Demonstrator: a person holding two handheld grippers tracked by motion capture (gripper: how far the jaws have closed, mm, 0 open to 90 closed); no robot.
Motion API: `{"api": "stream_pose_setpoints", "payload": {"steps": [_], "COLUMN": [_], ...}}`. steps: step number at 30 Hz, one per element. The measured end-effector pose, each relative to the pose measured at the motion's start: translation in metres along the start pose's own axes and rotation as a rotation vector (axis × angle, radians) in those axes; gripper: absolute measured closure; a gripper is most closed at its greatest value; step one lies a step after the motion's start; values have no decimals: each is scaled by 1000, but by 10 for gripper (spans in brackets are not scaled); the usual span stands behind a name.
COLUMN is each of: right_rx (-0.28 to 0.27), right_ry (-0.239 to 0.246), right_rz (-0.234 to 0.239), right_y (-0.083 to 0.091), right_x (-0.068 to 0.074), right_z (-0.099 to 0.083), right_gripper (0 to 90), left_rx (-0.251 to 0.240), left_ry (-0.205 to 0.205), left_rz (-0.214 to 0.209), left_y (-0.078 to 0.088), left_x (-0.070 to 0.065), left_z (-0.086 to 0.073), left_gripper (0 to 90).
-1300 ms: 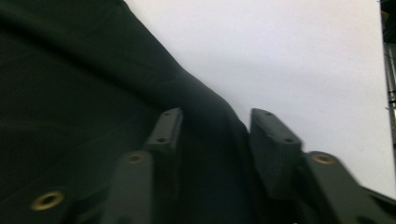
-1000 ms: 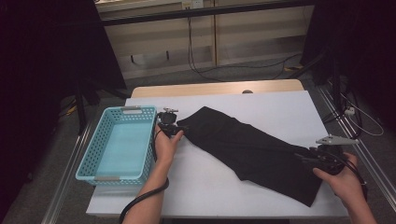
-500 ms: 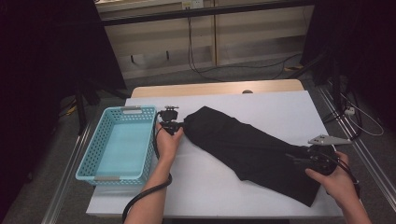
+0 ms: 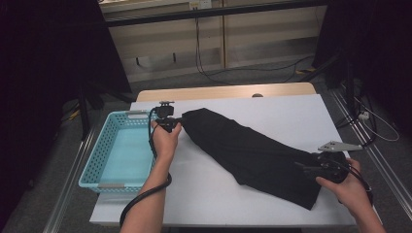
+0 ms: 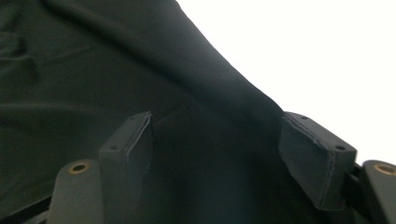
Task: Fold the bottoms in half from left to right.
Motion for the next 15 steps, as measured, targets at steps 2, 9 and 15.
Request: {"api": "stream_pose_setpoints", "payload": {"steps": [2,9,15], "right_rx": [0,-3,-7], "right_ry": [1,-4,-11], "right_rz": [4,13,27], "right_y": [0,-2,-4], "right_x": [2,4,6], "right_z": [1,1,0], "right_gripper": [242,219,204], "left_rx": [-1,1,6], "left_ry": [-13,-45,-55], "left_rz": [-29,-118,-180], "left_y": [0,2,2], "left_x": [-8,-32,-45], "left_z": [1,5,2], "left_gripper": [842,843,843]}}
Point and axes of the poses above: each handheld gripper's, and its own axes: y roughly backward along the jaws, z roughly out of its top, x roughly to its left, the point moved 3 cm from there along -y, roughly forward along the jaws, and after that the axes turned 12 degrees about -x, right-handed, at the moved point
